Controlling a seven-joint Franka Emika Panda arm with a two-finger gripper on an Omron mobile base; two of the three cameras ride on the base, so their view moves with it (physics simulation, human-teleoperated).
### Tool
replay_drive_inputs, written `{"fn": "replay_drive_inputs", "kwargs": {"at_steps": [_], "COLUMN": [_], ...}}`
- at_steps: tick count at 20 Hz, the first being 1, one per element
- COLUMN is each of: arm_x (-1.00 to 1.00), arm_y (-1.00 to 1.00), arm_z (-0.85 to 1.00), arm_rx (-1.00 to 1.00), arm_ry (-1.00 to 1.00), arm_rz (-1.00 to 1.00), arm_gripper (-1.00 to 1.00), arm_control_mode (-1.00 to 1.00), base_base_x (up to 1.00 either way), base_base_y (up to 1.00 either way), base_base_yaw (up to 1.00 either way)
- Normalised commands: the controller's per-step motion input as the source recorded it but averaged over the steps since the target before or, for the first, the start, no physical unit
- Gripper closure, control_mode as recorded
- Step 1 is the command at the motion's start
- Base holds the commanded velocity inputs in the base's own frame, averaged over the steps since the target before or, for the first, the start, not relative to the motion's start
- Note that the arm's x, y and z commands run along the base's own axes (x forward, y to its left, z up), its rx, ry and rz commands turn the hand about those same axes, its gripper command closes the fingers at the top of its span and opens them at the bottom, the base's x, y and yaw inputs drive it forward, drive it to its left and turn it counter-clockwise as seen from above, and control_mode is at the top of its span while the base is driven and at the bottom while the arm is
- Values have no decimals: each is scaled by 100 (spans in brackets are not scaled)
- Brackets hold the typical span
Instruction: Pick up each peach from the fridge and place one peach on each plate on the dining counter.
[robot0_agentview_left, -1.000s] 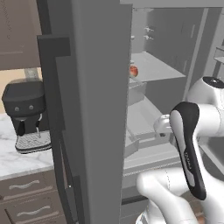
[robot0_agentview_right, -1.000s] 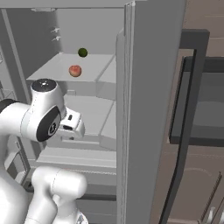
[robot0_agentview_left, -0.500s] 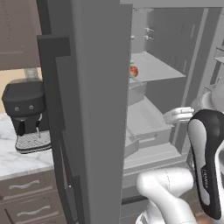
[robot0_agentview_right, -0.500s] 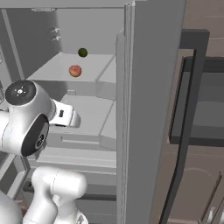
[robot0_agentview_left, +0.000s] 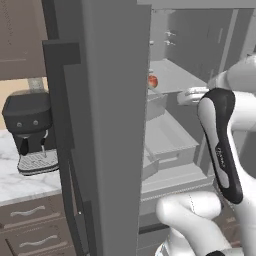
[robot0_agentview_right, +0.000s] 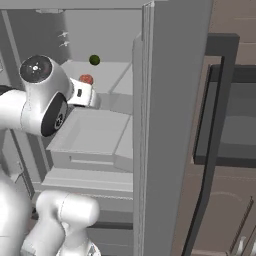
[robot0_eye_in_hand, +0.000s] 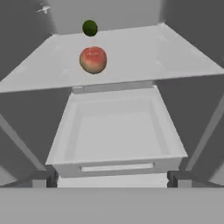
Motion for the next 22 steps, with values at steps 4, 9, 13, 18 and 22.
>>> {"fn": "replay_drive_inputs", "kwargs": {"at_steps": [4, 9, 13, 18, 22], "arm_x": [100, 99, 52, 23, 69], "arm_y": [13, 24, 66, 10, -12], "arm_z": [45, 0, -20, -11, -19], "arm_rx": [0, 0, 2, 2, 0], "arm_ry": [3, 1, 10, 5, 3], "arm_rz": [-5, -11, -1, 10, 7], "arm_gripper": [-100, -100, -100, -100, -100], "arm_control_mode": [-100, -100, -100, -100, -100], "base_base_x": [0, 0, 0, 0, 0], "base_base_y": [0, 0, 0, 0, 0], "base_base_yaw": [0, 0, 0, 0, 0]}}
